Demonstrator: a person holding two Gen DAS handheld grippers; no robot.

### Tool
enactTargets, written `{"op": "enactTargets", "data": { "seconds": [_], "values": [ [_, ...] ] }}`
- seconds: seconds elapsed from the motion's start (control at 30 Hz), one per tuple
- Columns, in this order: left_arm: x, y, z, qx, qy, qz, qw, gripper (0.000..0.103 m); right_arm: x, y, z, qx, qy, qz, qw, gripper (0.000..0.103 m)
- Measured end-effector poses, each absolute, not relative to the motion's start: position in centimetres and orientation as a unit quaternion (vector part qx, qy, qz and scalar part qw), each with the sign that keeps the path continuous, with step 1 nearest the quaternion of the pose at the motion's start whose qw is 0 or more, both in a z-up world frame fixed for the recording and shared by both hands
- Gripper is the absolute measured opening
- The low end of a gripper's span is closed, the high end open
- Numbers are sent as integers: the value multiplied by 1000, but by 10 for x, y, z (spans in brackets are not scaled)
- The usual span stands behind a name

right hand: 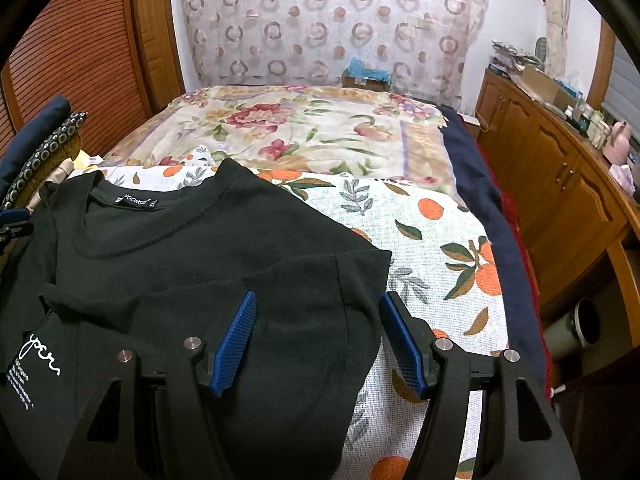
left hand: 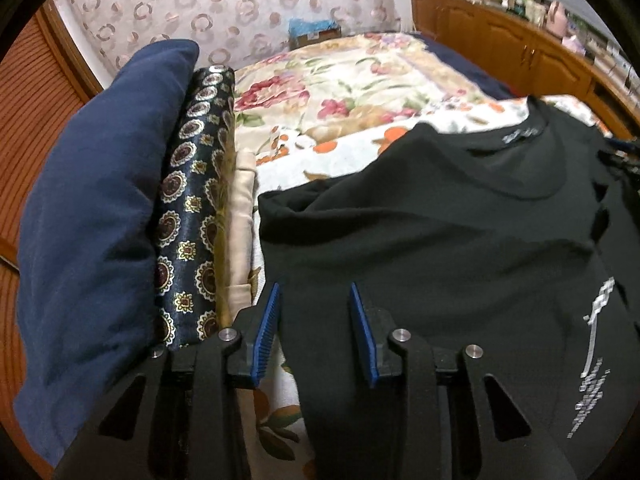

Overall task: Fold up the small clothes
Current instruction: 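Grasp the black T-shirt's hem with the left gripper, then lift the hem with the left gripper while the right gripper grasps it too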

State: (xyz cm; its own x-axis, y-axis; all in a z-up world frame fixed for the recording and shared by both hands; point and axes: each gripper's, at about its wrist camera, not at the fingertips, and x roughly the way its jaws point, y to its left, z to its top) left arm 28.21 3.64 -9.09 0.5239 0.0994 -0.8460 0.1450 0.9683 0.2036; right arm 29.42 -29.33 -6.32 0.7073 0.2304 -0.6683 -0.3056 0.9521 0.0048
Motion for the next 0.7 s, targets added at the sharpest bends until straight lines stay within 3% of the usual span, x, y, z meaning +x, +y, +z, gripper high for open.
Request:
{"op": "enactTargets", "data": {
  "seconds": [0.3,0.33,0.4,0.53,0.63,0.7],
  "values": [
    [282,40,-91,126,489,-16,863,38,295,-294,-64,-54,353,145,923,67],
    [282,41,-90,122,490,-23,863,35,295,-294,-64,-54,353,145,923,67],
    [284,43,-90,101,498,-41,860,9,296,-294,-64,-54,353,145,923,66],
    [278,44,-86,93,490,-48,866,5,296,-297,-64,-49,353,151,922,65],
    [262,46,-69,68,459,-54,884,5,295,-295,-64,-50,349,158,922,47],
    [252,45,-60,63,443,-57,892,5,294,-293,-63,-52,345,173,921,23]
  ]
}}
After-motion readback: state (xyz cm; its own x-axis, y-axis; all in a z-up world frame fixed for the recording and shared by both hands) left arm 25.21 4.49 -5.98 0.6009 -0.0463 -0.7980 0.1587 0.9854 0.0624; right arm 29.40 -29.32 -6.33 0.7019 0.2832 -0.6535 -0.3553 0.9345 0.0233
